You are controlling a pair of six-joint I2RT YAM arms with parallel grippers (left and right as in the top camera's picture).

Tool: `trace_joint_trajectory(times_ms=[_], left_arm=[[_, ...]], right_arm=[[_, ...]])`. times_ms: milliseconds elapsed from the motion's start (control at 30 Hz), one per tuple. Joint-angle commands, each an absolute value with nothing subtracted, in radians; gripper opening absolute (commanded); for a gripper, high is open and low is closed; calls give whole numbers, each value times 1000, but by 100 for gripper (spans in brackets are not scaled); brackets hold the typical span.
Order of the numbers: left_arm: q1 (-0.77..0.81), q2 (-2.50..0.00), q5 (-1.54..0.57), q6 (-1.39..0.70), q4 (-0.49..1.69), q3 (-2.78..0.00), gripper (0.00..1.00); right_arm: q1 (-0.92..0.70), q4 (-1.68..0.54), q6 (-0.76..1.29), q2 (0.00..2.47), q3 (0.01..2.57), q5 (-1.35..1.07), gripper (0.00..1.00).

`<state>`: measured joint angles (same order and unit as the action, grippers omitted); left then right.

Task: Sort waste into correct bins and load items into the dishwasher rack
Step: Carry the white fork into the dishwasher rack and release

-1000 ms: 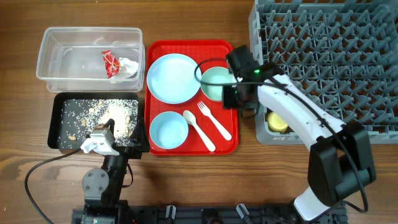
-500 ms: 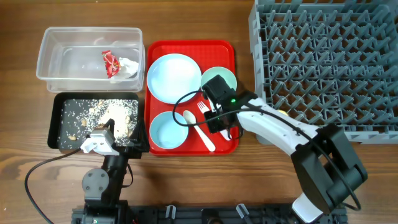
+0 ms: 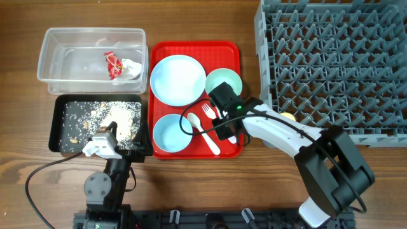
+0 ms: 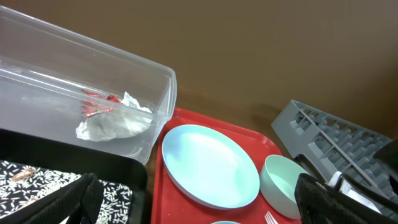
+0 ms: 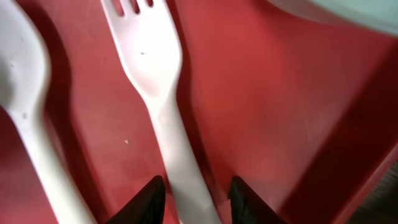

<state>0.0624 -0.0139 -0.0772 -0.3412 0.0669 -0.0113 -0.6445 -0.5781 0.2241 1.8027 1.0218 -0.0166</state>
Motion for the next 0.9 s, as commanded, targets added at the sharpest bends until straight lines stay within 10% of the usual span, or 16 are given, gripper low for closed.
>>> trace_joint_trajectory(times_ms=[0, 367, 867], left_arm=[[53, -7, -86, -321, 69, -6, 100], [53, -7, -86, -321, 69, -6, 100], [53, -7, -86, -321, 69, -6, 100]], right_arm=[[-642, -591, 197, 1868, 1019, 12, 32], [-642, -683, 237, 1795, 1051, 8, 11], [-618, -778, 255, 1339, 1051, 21, 10]])
